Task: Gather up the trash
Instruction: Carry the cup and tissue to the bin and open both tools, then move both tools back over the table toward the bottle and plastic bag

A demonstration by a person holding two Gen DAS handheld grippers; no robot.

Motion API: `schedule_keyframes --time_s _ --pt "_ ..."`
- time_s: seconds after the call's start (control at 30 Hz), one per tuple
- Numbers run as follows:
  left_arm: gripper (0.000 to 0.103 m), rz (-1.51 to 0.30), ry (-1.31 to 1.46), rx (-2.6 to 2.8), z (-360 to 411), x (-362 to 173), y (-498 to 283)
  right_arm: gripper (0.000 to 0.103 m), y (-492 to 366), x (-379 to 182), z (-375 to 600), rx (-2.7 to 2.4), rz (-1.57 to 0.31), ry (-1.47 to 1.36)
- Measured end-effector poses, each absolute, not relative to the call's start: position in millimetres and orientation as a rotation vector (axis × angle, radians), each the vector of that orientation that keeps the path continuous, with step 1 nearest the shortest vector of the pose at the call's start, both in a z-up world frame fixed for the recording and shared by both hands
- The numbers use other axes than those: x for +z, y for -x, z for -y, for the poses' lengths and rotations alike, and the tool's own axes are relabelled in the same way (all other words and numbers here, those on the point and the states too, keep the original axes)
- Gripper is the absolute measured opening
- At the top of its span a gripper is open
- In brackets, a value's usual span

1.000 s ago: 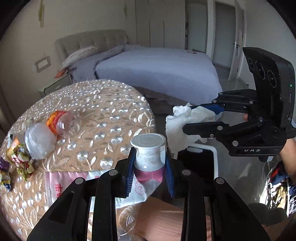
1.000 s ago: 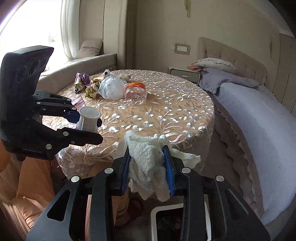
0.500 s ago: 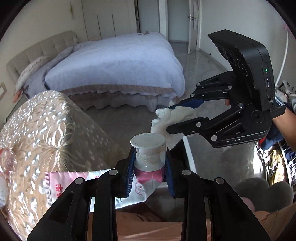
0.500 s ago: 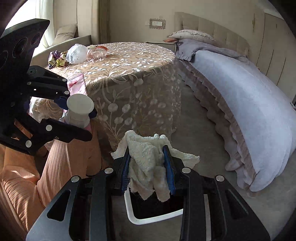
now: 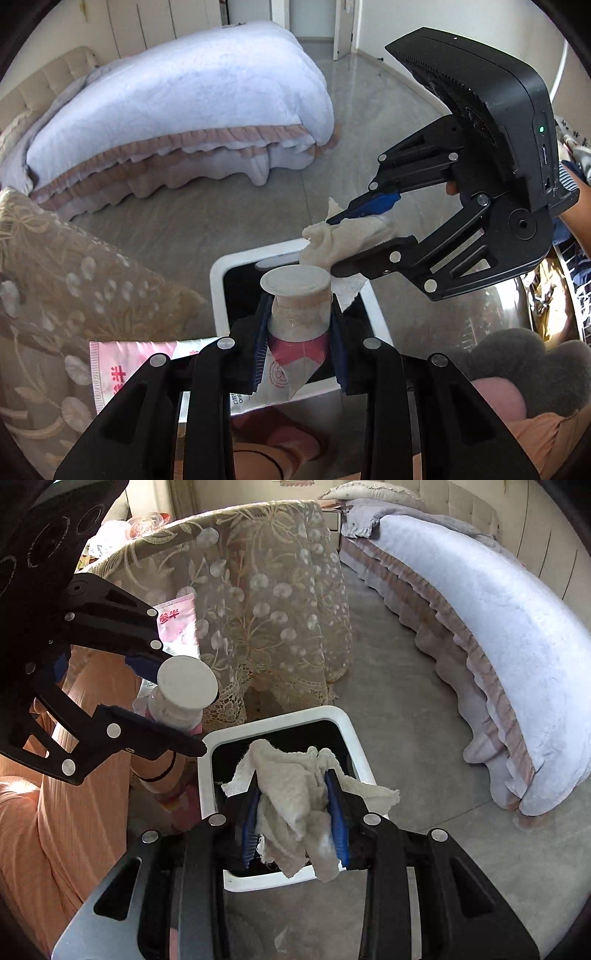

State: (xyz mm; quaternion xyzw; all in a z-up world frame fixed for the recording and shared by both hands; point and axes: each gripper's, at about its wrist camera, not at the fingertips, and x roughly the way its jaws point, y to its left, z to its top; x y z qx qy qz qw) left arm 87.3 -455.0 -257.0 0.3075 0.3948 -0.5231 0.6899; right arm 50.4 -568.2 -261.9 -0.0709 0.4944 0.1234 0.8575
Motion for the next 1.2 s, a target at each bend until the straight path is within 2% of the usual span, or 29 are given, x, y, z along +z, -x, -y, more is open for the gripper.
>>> schedule_keyframes --time_s 0.23,0.27,0.3,0.33,0.37,0.5,0.7,0.97,1.2 --pt "0.03 -1.008 -0.726 -1.208 477 -313 -104 0.035 -68 -312 580 0.277 -1.143 0.181" --pt "0.032 -1.04 -0.733 -1.219 480 -323 -107 0.045 -70 -320 582 0.282 -1.157 0.18" --pt "0.057 -1.065 -0.745 -1.223 482 -331 -109 0.062 -72 -328 585 0.296 -1.177 0.173" --pt "0.081 -1.077 -0.763 -1.201 486 -340 -112 0.1 -73 -336 589 0.3 -1.196 0.174" --pt "0.098 -1.07 -0.772 -1.188 489 -345 -114 0.099 -73 -341 590 0.302 -1.199 0.183" --pt "0.098 -1.078 -0.772 -1.187 494 -351 -116 0.099 -72 -354 593 0.273 -1.244 0.217" --pt "0.098 -0.994 -0.737 -1.206 485 -317 -108 0.099 -70 -329 592 0.27 -1.194 0.206" --pt "0.098 -0.855 -0.673 -1.208 464 -251 -91 0.099 -64 -275 569 0.274 -1.078 0.27" --pt "0.098 -0.709 -0.468 -1.109 413 -178 -95 0.099 -59 -218 534 0.269 -0.936 0.333"
